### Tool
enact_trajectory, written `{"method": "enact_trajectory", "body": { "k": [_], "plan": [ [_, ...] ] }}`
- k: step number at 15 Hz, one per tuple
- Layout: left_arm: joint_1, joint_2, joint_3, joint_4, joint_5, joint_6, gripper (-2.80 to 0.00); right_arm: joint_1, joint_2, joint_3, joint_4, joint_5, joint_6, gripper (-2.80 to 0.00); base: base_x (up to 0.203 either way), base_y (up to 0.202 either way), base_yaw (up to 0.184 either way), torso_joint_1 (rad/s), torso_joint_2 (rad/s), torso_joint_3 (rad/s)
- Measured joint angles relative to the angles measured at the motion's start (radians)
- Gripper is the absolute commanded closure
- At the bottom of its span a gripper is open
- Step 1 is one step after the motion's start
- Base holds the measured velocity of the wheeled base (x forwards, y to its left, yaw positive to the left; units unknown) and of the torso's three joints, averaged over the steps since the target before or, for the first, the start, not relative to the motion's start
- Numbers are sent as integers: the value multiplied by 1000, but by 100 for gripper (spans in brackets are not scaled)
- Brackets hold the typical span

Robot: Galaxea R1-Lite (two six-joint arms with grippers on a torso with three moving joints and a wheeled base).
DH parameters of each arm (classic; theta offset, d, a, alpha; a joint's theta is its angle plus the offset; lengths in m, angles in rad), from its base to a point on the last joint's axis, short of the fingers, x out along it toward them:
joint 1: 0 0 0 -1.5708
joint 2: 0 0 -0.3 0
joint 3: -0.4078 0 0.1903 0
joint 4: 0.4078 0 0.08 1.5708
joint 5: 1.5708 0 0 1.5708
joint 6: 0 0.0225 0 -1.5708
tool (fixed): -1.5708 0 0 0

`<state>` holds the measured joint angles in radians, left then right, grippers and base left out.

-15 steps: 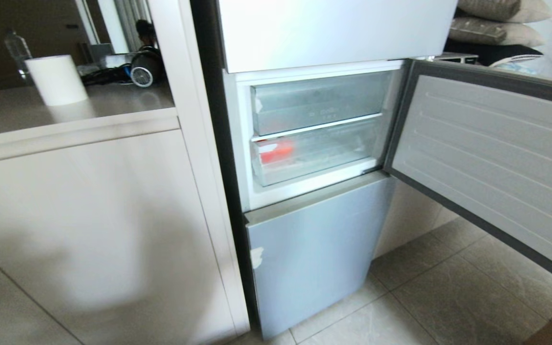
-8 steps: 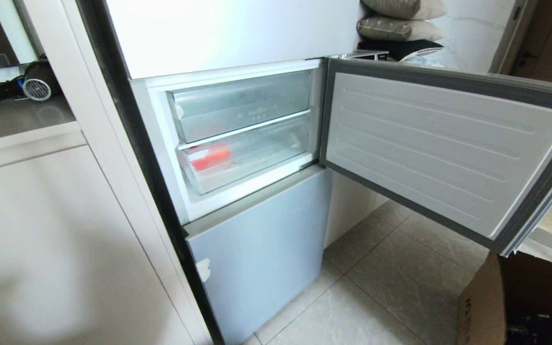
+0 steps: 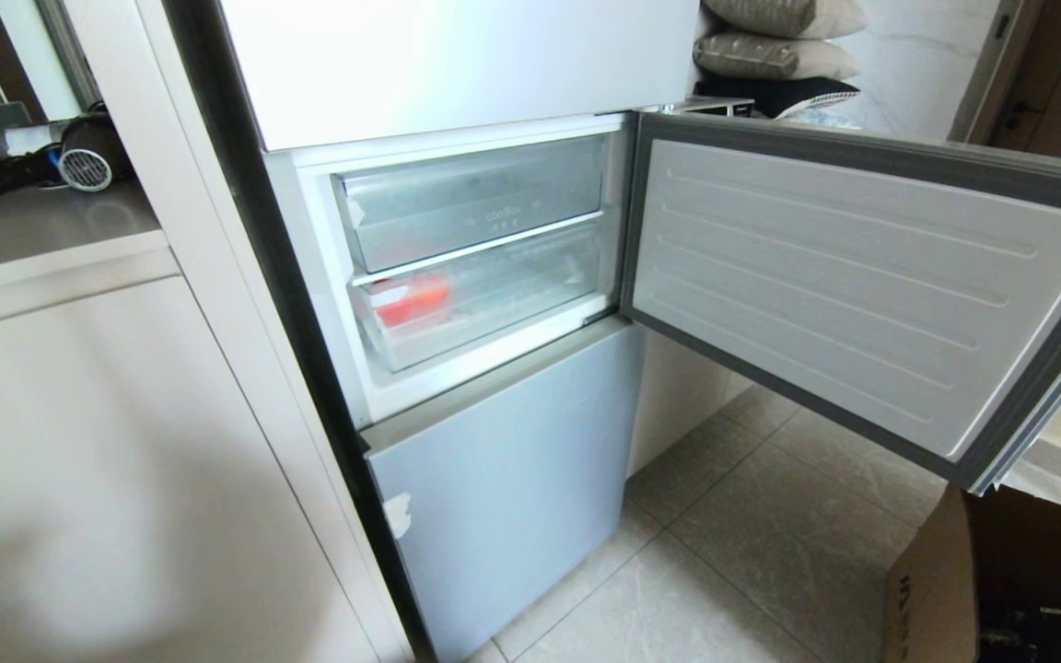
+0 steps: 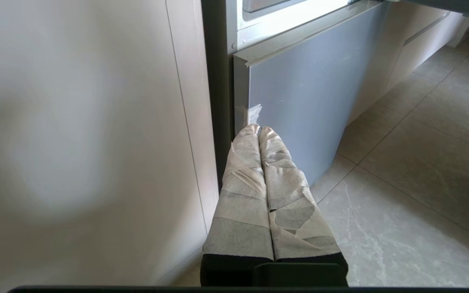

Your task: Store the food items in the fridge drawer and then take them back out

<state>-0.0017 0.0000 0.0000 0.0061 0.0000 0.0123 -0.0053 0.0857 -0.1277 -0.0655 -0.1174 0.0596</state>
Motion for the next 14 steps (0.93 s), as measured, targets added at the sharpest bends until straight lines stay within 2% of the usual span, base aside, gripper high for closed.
{"method": "enact_trajectory", "body": {
  "k": [2,5,7,10,14],
  "plan": [
    [1,0,0,0,0,0,0,-32,95,-95,-11,-72,61,0,0,0,0,0,0,0],
    [0,0,0,0,0,0,0,-187,314,-203,-70,-129,180,0,0,0,0,0,0,0],
    [0,0,0,0,0,0,0,-323,492,-244,-177,-92,228,0,0,0,0,0,0,0],
    [0,0,0,0,0,0,0,-499,787,-281,-411,25,251,0,0,0,0,0,0,0],
    [0,0,0,0,0,0,0,-601,1136,-412,-650,102,257,0,0,0,0,0,0,0]
  ]
}}
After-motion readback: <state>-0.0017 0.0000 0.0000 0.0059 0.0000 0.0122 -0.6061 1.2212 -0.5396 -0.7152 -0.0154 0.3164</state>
